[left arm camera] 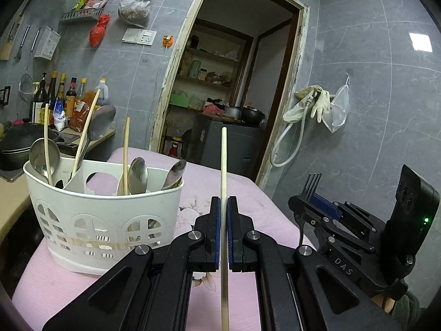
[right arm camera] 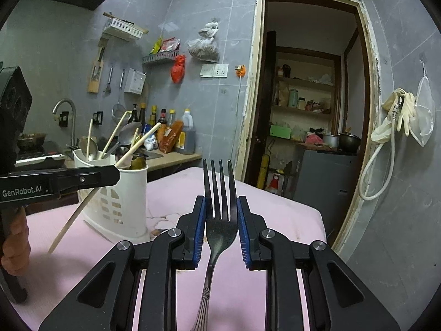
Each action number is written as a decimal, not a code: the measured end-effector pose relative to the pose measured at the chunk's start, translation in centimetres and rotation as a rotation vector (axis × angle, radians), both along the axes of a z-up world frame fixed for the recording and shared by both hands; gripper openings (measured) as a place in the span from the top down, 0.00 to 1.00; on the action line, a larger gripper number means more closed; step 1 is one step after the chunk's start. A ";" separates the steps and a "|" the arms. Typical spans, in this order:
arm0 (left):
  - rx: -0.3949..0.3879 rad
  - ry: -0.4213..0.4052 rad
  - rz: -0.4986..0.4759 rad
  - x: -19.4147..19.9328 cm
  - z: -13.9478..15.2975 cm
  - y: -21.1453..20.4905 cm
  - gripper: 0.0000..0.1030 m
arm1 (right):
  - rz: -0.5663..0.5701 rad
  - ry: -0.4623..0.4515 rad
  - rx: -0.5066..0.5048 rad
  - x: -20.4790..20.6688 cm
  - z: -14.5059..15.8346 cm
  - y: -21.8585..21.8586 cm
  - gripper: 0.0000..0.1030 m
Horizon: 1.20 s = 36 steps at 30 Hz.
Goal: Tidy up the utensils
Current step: 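Carry the chopstick toward the white holder while right tool carries the fork there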
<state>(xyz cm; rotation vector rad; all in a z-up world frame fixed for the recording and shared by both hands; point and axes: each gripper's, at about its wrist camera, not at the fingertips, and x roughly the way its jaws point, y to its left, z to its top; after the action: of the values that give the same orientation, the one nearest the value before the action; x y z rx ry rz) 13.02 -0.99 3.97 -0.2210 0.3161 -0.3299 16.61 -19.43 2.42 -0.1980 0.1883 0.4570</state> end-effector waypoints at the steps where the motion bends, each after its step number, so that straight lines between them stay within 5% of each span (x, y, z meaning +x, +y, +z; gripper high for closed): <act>1: 0.001 0.001 -0.002 0.0 0.0 0.0 0.98 | 0.000 0.003 -0.002 0.0 -0.1 0.1 0.81; 36: -0.021 0.008 -0.018 -0.1 0.2 -0.2 0.98 | -0.044 -0.072 -0.050 -4.9 -0.1 -0.7 0.83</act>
<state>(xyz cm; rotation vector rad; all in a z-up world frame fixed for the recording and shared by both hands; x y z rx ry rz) 12.96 -1.17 4.15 -0.2401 0.3227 -0.3505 11.73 -20.15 2.33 -0.2582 0.1330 0.4010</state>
